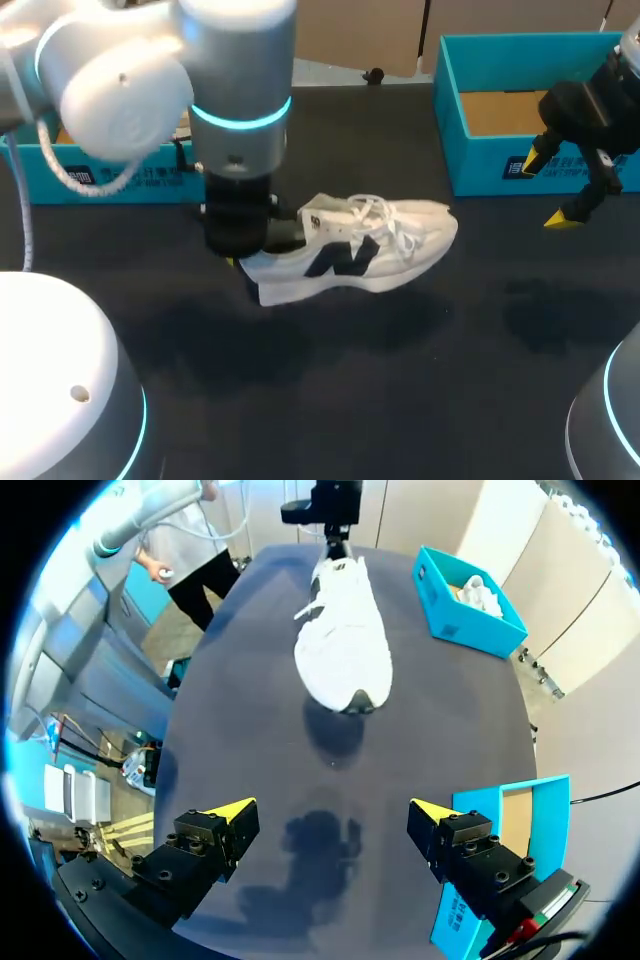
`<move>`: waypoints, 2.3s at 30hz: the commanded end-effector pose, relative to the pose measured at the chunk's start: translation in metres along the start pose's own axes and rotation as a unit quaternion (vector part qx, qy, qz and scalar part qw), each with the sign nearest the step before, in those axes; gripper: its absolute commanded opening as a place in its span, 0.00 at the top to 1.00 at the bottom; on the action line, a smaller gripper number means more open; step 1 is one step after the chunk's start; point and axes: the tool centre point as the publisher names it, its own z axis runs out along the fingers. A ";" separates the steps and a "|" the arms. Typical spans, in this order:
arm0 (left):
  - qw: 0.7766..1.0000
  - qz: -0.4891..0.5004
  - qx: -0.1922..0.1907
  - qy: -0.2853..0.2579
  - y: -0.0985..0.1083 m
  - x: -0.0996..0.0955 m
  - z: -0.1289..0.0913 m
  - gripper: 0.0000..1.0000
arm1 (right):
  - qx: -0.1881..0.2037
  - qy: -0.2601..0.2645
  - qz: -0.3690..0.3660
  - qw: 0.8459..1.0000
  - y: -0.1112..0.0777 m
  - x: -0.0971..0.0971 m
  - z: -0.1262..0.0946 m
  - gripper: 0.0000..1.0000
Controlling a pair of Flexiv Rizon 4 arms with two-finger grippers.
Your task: Take the shoe out of the shoebox, open the shoe tongue, remove and reinsert the insole, then place the shoe into the shoebox
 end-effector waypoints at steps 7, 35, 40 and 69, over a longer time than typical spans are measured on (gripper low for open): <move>1.000 0.003 -0.007 0.008 -0.006 -0.013 0.049 1.00 | 0.001 0.001 0.000 1.000 0.000 -0.001 0.000 0.00; 0.997 0.024 -0.006 0.079 0.011 -0.034 0.124 1.00 | 0.001 0.001 0.000 1.000 0.000 -0.001 0.000 0.00; 0.997 0.022 -0.009 0.075 0.011 -0.033 0.128 1.00 | 0.001 0.001 0.000 1.000 0.000 -0.001 0.000 0.00; 0.981 -0.075 0.108 -0.142 0.028 -0.006 0.016 0.00 | 0.001 0.001 0.000 1.000 0.000 -0.001 0.000 0.00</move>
